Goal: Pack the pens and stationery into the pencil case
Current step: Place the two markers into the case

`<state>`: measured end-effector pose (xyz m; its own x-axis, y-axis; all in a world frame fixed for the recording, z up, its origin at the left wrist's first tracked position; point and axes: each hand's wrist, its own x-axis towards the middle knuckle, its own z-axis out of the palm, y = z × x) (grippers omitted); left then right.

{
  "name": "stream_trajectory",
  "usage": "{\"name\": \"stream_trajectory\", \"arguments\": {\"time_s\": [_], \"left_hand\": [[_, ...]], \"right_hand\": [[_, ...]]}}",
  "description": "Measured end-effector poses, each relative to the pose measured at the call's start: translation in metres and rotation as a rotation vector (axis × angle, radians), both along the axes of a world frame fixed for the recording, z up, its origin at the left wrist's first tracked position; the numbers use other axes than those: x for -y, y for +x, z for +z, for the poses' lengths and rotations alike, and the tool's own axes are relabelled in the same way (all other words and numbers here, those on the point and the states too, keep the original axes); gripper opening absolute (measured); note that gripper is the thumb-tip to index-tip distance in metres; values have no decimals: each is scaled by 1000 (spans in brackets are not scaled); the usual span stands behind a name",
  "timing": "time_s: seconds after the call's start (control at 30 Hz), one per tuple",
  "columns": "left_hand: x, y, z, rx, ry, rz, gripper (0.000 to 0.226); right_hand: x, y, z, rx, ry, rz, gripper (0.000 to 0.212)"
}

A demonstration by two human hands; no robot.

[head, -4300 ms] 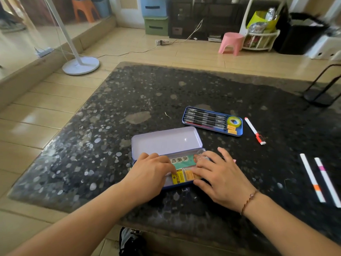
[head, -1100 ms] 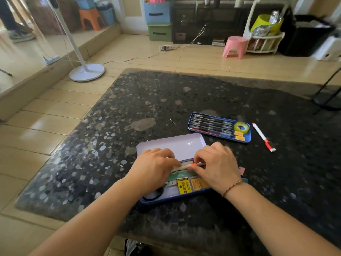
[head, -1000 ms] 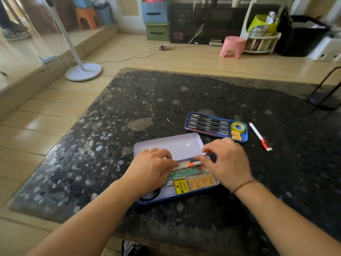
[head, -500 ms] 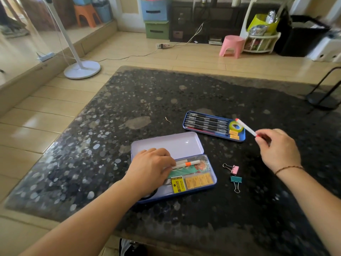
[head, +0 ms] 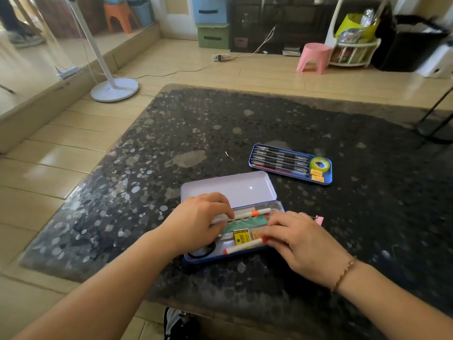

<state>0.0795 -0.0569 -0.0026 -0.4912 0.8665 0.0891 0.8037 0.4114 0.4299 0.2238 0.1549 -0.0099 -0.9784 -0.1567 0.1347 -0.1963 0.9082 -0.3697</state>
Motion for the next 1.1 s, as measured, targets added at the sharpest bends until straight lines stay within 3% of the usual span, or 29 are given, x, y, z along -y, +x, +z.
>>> {"name": "stream_trajectory", "arguments": {"time_s": [0.23, 0.37, 0.63, 0.8, 1.1], "left_hand": [[2, -1, 1, 18, -43, -25, 19], [2, -1, 2, 40, -69, -28, 18], [1, -2, 1, 7, -100, -33, 19], [-2, -1, 3, 6, -21, 8, 17], [-5, 0, -4, -130, -79, 25, 9]], "right_hand": [[8, -8, 2, 98, -113, -29, 21], [8, -16, 3, 60, -171, -76, 17], [0, -30, 11, 172, 14, 61, 22], [-10, -40, 13, 25, -17, -22, 19], [6, -43, -1, 30, -28, -55, 16]]}}
